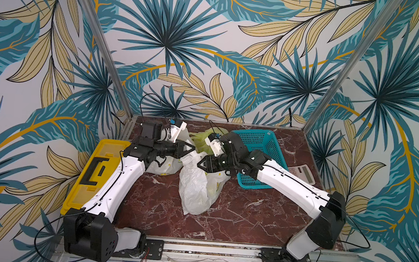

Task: Place the pears into plastic bags & tie knots
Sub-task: Tie the plastic bag at the center of the board.

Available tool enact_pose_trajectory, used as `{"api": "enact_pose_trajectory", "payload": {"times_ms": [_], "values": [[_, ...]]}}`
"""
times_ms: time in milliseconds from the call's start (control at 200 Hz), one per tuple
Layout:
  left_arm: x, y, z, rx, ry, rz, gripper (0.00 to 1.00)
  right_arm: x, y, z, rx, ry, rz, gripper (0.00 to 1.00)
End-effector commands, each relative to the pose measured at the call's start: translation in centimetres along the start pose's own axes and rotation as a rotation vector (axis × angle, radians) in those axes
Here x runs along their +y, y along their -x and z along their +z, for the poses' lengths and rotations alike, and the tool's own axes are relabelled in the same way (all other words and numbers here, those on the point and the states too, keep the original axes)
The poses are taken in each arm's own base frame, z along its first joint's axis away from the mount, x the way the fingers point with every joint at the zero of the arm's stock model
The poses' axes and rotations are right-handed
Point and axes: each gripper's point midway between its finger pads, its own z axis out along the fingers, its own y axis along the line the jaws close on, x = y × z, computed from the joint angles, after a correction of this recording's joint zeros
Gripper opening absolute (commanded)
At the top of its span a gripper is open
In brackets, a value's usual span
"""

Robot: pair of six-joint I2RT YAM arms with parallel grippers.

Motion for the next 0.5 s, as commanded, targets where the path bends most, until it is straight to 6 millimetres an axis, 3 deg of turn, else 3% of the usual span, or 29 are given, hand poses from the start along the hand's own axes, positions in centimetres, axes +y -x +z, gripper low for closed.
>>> {"api": "enact_pose_trajectory", "payload": {"times_ms": [0, 145, 255, 375, 496], "values": [[0.5, 0.3, -0.3, -0.043, 0.018, -0.005, 0.01, -0.1, -0.8, -2.4, -0.052, 0.027, 0.026, 0.42], [0.9, 0.0, -0.4, -0.058, 0.028, -0.023, 0.01, -3.8, -4.7, -0.9, 0.029, -0.096, 0.085, 0.28], [0.8, -0.1, -0.6, -0.080, 0.033, -0.038, 0.01, -3.8, -4.8, 0.2, 0.022, -0.131, 0.069, 0.27], [1.1, -0.7, -0.9, -0.098, 0.049, -0.056, 0.01, -1.3, -5.2, 2.2, 0.039, -0.082, 0.050, 0.29], [1.5, -1.0, -0.9, -0.125, 0.059, -0.067, 0.01, 0.9, -4.6, 3.1, 0.036, -0.057, 0.029, 0.45]]}}
